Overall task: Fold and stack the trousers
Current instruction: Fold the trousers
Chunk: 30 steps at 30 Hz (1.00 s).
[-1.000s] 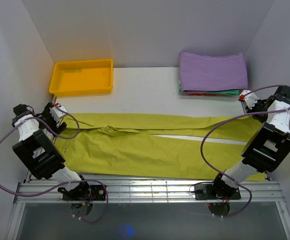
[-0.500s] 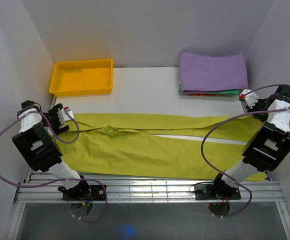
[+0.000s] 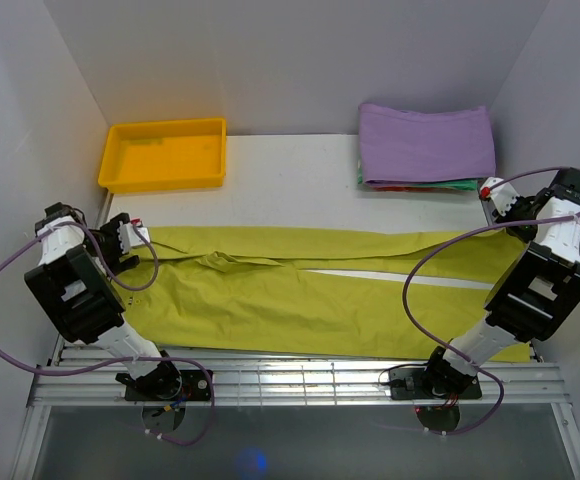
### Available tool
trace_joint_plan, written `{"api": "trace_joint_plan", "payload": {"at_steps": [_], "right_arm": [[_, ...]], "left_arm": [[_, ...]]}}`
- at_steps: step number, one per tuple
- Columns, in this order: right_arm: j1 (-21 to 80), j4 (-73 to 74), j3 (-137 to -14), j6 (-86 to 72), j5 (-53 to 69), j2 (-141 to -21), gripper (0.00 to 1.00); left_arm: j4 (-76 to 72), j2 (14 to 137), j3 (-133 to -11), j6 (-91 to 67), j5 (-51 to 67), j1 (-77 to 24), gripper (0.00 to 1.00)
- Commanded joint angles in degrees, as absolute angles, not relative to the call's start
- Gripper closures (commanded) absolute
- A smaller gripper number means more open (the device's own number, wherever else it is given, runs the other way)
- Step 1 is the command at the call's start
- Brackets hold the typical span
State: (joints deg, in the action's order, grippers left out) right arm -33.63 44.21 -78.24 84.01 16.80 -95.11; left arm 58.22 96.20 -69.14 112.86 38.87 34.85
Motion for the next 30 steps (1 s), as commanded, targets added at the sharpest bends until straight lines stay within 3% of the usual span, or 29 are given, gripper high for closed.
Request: {"api": "trace_joint_plan", "payload": {"at_steps": [1,3,6,7,10,11,12,15,16,19,21,26,30], "right_arm": [[-33.49,46.85,-80.86,94.13,16.26,-95.19,0.92],[-33.49,46.85,-81.38,94.04,16.26,-95.45,0.92],[-33.22,46.93,-82.26,93.78,16.08,-95.89,0.92],[-33.14,46.93,-82.53,93.61,16.08,-96.15,0.92],[-32.35,46.67,-85.68,91.5,16.7,-97.55,0.92],[-32.08,46.84,-87.09,90.71,16.96,-98.17,0.92],[-31.82,46.93,-90.49,89.66,17.22,-99.39,0.92],[-30.94,49.2,-98.58,84.92,19.15,-102.99,0.92],[-30.76,50.52,-106.27,82.47,20.03,-104.23,0.92],[-30.67,58.08,-123.84,80.34,22.66,-109.33,0.92],[-30.85,60.72,-129.18,80.42,23.2,-110.21,0.92],[-34.09,57.93,-115.9,86.74,24.69,-99.25,0.92],[-41.99,60.02,-104.53,96.15,31.45,-87.56,0.92]], "left_arm": [[55.74,94.66,-67.42,119.71,38.68,34.02,0.1],[53.36,95.1,-66.63,118.31,37.71,33.49,0.16],[47.39,95.19,-65.3,115.24,37.35,32.61,0.39],[44.94,95.27,-65.65,114.01,38.14,32.17,0.53],[43.51,97.55,-68.89,106.54,39.37,31.03,0.75],[43.24,98.34,-72.3,104.0,40.59,30.85,0.94],[42.46,99.22,-74.25,100.76,41.56,30.76,1.0],[39.91,102.82,-84.08,85.03,44.2,30.67,1.0],[39.55,105.01,-86.98,77.42,44.64,30.85,1.0],[39.29,107.05,-96.57,68.67,48.07,32.25,1.0],[39.2,107.58,-101.13,62.86,50.26,32.95,1.0],[42.79,104.42,-103.36,60.29,55.8,37.78,1.0],[52.21,99.05,-98.88,73.71,60.46,43.77,1.0]]}}
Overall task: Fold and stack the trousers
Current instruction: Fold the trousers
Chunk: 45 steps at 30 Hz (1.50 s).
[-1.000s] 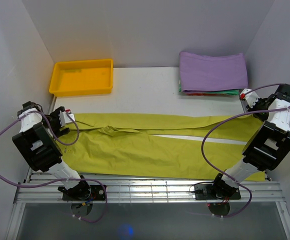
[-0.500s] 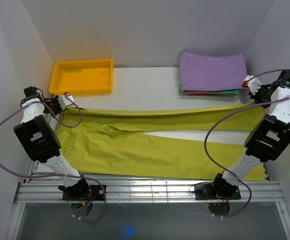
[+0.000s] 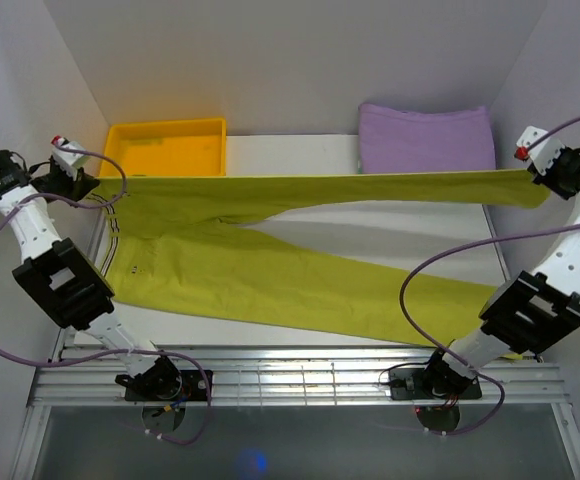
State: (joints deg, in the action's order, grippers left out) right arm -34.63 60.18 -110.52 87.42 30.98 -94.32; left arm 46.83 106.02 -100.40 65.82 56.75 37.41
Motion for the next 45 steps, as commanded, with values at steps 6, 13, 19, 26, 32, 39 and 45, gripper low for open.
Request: {"api": "trace_joint_plan", "payload": {"at_steps": [6,13,19,26,32,39,45], "right_arm": [[-58.17,64.15,-82.83,120.03,32.53,-76.31,0.92],[-62.67,53.91,-47.53,131.21,22.86,-68.13,0.92],[-62.67,46.14,-37.62,132.81,18.9,-66.35,0.92],[-62.67,51.84,-47.09,130.17,22.58,-69.43,0.92],[-62.4,55.89,-59.23,127.97,25.4,-74.35,0.92],[-61.1,55.37,-55.2,126.48,26.54,-71.9,0.92],[-52.66,43.6,-63.69,112.35,26.46,-76.1,0.92]], "left_arm": [[63.72,88.87,-75.19,100.69,54.33,52.64,1.0],[43.36,89.11,-51.78,102.65,43.08,53.35,1.0],[39.73,96.23,-52.02,97.56,37.1,53.26,1.0],[41.22,96.15,-55.44,96.68,38.93,53.17,1.0],[57.02,101.85,-71.87,93.25,46.31,54.49,1.0],[58.1,100.37,-69.71,98.0,44.48,54.58,1.0],[55.99,101.51,-67.76,95.11,43.33,54.67,1.0]]}}
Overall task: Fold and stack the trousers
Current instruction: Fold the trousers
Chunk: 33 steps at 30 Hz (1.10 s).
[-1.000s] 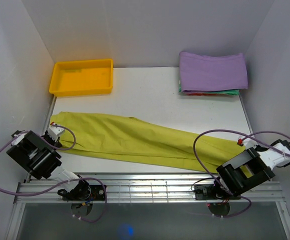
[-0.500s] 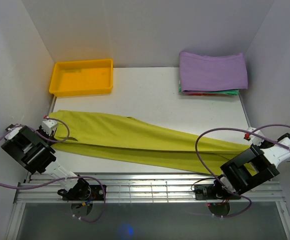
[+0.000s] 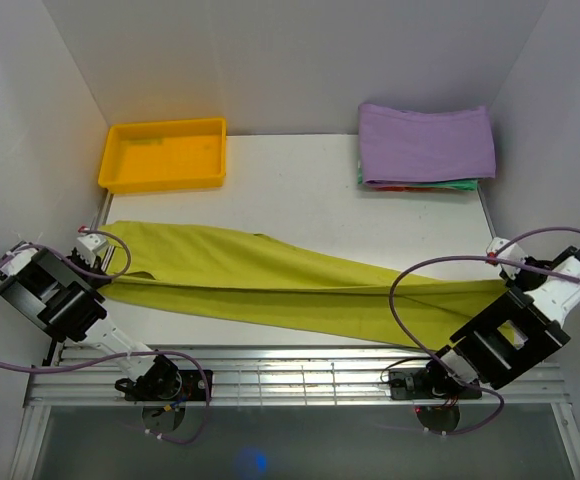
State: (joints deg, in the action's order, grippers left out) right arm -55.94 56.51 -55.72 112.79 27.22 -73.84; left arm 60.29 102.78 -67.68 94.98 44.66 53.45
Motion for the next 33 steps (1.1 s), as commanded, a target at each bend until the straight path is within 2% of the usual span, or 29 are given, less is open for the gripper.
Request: {"api": "trace_joint_plan", "payload": {"at_steps": [1,6,9,11,12,17,20,23,29,33], "right_arm": [[-49.25,42.72,-66.68,106.41,26.02,-77.85,0.92],[-39.22,44.9,-93.35,93.44,23.47,-92.44,0.92],[-37.44,44.57,-102.88,87.38,24.34,-95.53,0.92],[-37.79,44.91,-104.85,85.26,25.57,-93.71,0.92],[-38.66,46.22,-104.16,86.99,28.45,-92.04,0.92],[-45.95,43.69,-76.42,106.23,27.08,-78.95,0.92],[-50.61,40.87,-62.64,115.82,24.53,-75.6,0.92],[-55.1,39.99,-54.53,122.5,22.94,-74.18,0.92],[-59.33,39.11,-48.78,127.27,21.53,-73.48,0.92],[-59.41,41.39,-52.81,127.27,24.34,-73.65,0.92]], "left_arm": [[55.38,101.95,-68.29,94.23,43.33,54.67,1.0],[55.63,103.36,-72.41,87.91,45.0,53.71,1.0],[56.68,103.62,-75.32,85.79,46.23,52.83,1.0],[56.86,103.62,-76.02,84.99,46.49,52.82,1.0],[56.87,103.54,-75.94,84.99,46.41,52.74,1.0],[56.08,103.88,-74.88,84.21,47.46,52.82,1.0],[55.73,104.33,-74.8,84.29,47.38,52.56,1.0],[53.97,105.2,-74.53,84.72,44.04,52.56,1.0],[52.47,107.67,-75.15,84.38,40.52,52.56,1.0],[52.38,107.06,-77.51,82.27,42.79,52.29,1.0]]}}
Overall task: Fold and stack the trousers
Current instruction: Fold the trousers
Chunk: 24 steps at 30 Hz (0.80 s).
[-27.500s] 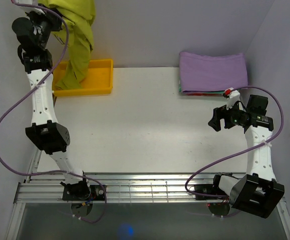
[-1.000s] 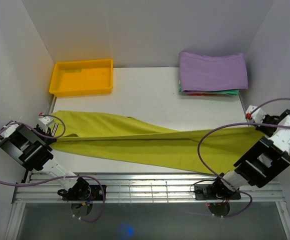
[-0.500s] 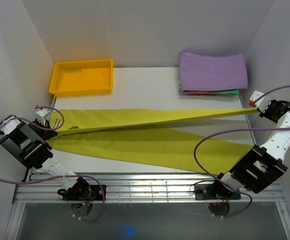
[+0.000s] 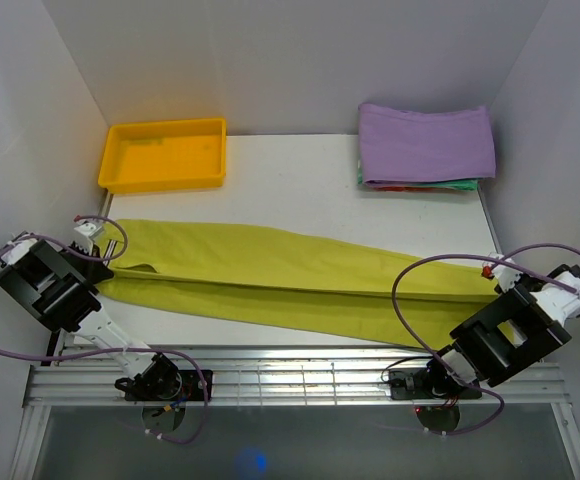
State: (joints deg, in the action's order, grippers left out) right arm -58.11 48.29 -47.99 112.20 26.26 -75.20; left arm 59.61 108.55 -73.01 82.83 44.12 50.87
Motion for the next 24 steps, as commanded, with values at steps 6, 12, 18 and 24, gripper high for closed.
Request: {"api": "trace_joint_plan", "payload": {"at_steps": [6,12,18,24], "right_arm": [[-61.69,52.11,-60.82,129.45,25.4,-74.01,0.92],[-67.23,54.58,-51.63,142.36,23.39,-69.88,0.92],[-71.45,47.74,-36.58,152.92,18.02,-65.66,0.92],[-71.54,35.6,-24.61,155.92,15.3,-64.6,0.92]], "left_arm": [[57.91,104.68,-82.0,88.4,44.91,52.73,1.0],[57.22,103.1,-78.23,94.39,41.67,53.79,1.0],[48.7,104.5,-70.14,94.22,35.52,53.96,1.0],[43.69,108.45,-68.47,92.29,30.85,53.96,1.0]]}}
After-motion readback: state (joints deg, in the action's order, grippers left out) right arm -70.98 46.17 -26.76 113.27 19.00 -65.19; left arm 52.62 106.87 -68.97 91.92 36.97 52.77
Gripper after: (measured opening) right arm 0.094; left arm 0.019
